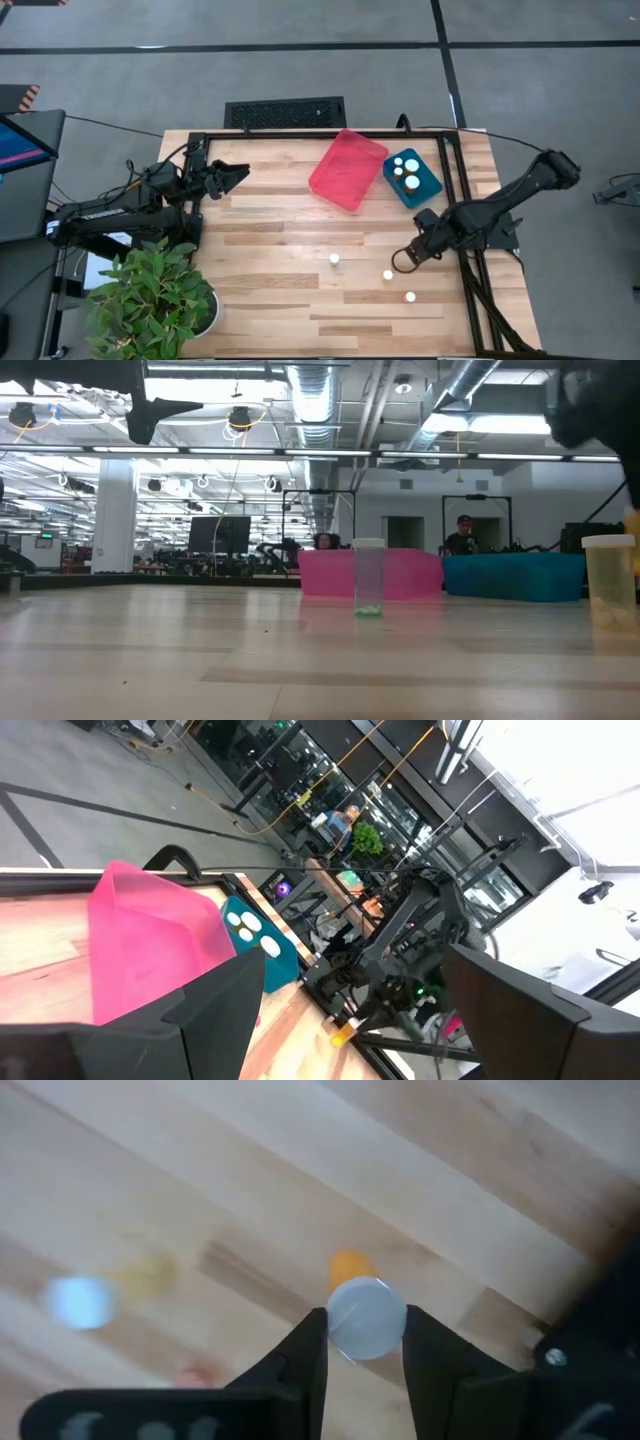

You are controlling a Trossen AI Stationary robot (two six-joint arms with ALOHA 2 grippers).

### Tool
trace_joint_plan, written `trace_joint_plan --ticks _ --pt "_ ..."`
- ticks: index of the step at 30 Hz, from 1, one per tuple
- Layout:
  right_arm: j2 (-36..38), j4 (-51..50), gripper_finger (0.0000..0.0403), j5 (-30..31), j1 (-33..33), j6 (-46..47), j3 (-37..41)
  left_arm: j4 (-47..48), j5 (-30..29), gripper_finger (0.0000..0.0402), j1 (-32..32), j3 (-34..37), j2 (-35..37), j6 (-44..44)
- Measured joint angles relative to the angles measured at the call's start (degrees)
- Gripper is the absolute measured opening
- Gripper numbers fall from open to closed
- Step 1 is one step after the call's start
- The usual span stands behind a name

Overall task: Pick and place medicine bottles into bin by pill shape (circle, oval)
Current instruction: Put the small orange tablet bottle into the red bin

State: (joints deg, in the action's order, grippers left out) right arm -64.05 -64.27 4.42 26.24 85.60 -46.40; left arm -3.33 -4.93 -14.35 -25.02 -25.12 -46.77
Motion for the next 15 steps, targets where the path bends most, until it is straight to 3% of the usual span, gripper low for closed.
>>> trace_joint_plan --ticks 4,9,15 --pt "-0.02 -1.39 0.0109 0.00 -6.49 -9.24 -6.78 0.00 0.00 0.0300 0.00 0.00 -0.01 0.03" --pt "-0.08 -1.31 0.0109 0.04 -19.25 -23.62 -14.58 0.00 0.01 0.0300 0.00 0.00 -0.01 0.03" --pt "-6.23 -1.28 0.0109 0.07 -35.46 -42.50 -23.60 0.00 0.02 0.0300 0.00 0.00 0.02 0.84"
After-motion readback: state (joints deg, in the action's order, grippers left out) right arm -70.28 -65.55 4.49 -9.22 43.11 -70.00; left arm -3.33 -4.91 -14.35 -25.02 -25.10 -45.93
